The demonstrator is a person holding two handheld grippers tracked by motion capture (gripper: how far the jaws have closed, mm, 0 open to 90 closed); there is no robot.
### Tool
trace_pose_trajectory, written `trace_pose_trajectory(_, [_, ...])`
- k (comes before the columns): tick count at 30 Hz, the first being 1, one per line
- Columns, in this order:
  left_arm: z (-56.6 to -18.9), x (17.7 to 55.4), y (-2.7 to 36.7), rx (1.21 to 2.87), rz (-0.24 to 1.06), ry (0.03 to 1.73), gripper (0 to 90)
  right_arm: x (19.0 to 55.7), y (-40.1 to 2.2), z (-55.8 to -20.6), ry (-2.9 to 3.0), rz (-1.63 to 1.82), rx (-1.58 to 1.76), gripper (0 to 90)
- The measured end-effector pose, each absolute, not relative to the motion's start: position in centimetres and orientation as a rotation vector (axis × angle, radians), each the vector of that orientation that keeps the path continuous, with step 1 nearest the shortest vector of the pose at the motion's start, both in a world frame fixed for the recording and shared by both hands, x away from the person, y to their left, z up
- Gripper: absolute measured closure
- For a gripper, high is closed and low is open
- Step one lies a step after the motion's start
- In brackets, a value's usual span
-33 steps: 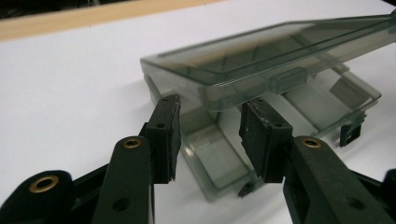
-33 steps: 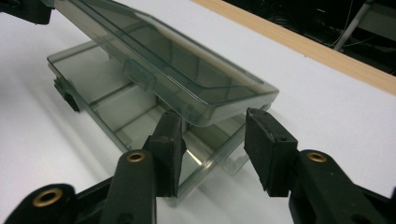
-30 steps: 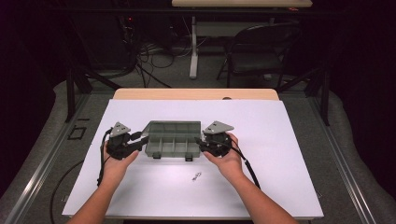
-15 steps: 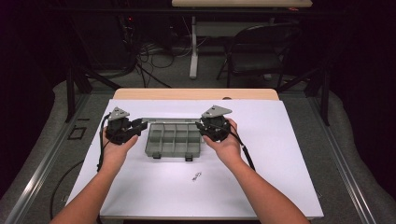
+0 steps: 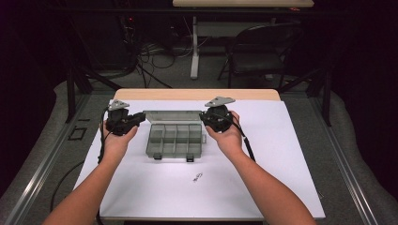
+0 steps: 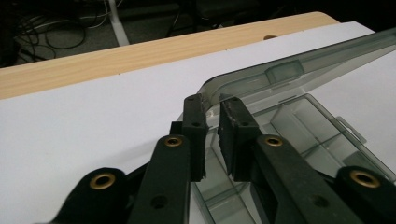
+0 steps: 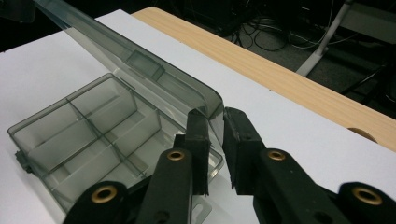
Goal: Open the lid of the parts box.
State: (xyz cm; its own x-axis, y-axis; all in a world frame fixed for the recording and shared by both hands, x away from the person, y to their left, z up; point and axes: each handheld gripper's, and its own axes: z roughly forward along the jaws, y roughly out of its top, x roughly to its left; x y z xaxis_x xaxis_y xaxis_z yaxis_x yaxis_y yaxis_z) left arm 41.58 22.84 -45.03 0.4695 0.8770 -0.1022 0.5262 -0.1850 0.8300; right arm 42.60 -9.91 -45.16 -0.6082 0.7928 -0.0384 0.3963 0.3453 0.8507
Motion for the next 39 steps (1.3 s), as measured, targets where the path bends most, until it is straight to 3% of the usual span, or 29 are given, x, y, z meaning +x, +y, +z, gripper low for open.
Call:
trace_pose_trajectory(7, [-44.9, 42.2, 22.6, 1.842, 0.534, 1.208, 87.2, 43.1, -10.0, -44.9, 2.142, 1.191, 1.068, 84.7])
trace_pose_trajectory(19, [-45.4, 43.2, 22.1, 1.844, 0.554, 1.229, 81.5, 43.7, -9.9, -45.4, 2.117, 1.201, 1.104, 82.3])
trace_pose_trajectory(25, [-45.9, 43.7, 21.8, 1.847, 0.571, 1.239, 82.0, 44.3, -9.8, -46.0, 2.100, 1.198, 1.141, 77.3])
trace_pose_trajectory(39, [-46.8, 44.5, 21.6, 1.828, 0.575, 1.277, 85.9, 45.7, -8.9, -48.4, 2.102, 1.160, 1.177, 79.7])
